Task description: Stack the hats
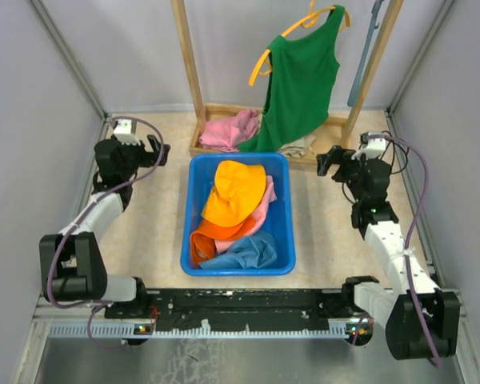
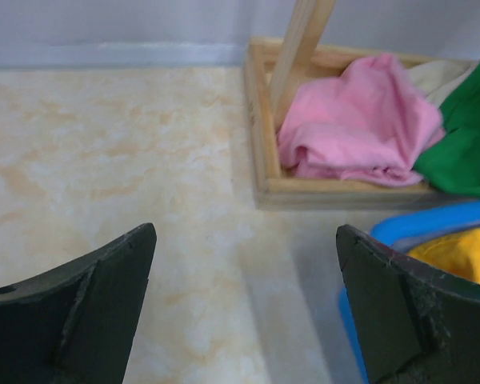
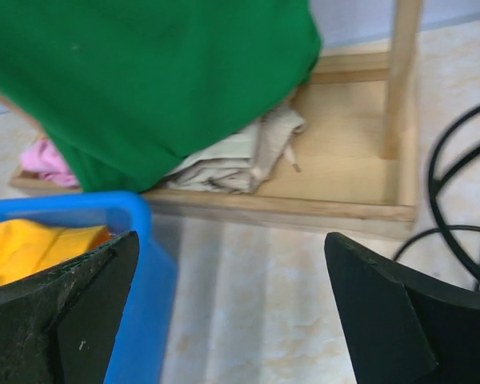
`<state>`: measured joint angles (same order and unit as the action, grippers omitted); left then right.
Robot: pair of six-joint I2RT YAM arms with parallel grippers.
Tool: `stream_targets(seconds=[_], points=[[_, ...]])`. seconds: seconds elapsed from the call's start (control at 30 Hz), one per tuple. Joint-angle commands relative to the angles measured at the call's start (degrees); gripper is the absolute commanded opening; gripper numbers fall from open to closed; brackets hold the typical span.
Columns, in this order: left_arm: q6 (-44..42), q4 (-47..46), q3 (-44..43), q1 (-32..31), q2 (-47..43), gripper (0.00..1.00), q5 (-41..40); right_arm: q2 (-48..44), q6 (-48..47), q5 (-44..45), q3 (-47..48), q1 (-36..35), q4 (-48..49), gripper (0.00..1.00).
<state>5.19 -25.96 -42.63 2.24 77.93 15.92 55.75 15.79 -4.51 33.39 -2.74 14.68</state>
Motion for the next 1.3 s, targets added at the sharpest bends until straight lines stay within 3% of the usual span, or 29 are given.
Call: stream_targets(seconds=[0.0,0.17,0.23,0.3,0.4,0.5,0.53,0.6,0.73,0.77,1.0,1.27], points=[[1.3,11.0,-10.7,-0.3,3.5,0.99,10.7,1.7,5.3,-8.0,6.6,-1.5,-10.4,0.99],[4.3,10.3,-20.3,-0.3,7.3,0.99,26.0,1.5,7.5,-10.2,10.5,-1.6,-13.6,0.99],[8.5,5.7,-21.9,-0.3,6.7,0.99,33.1,1.5,7.4,-10.8,12.1,-1.6,-15.0,0.95],[13.6,-2.9,-20.5,-0.2,5.0,0.99,34.7,1.8,7.3,-11.8,13.8,-1.6,-16.8,0.87],[19.5,-3.8,-23.9,-0.3,7.2,0.99,32.9,2.5,7.2,-13.1,15.2,-1.5,-18.1,0.54],[19.5,-0.1,-30.0,-1.4,11.3,0.99,34.8,3.1,7.5,-13.9,16.4,-1.5,-19.2,0.04],[18.6,1.4,-31.4,-2.2,12.0,0.94,33.1,3.3,7.6,-14.0,16.6,-1.5,-19.4,0.00],[14.6,7.7,-35.5,-4.4,13.8,0.61,28.5,3.4,8.2,-14.0,16.6,-1.6,-19.0,0.00],[4.7,18.4,-45.8,-11.3,20.1,0.25,16.6,3.7,10.4,-14.7,16.8,-1.6,-18.1,0.00],[4.1,18.8,-48.1,-12.6,21.8,0.20,14.2,3.6,10.8,-14.8,16.9,-1.6,-18.2,0.00],[9.9,9.4,-55.4,-15.9,32.2,0.00,3.8,1.2,11.1,-12.5,16.7,-1.6,-20.7,0.00],[9.5,4.1,-73.2,-18.6,48.7,0.00,-5.9,-1.1,11.5,-10.6,17.0,-1.7,-24.3,0.00]])
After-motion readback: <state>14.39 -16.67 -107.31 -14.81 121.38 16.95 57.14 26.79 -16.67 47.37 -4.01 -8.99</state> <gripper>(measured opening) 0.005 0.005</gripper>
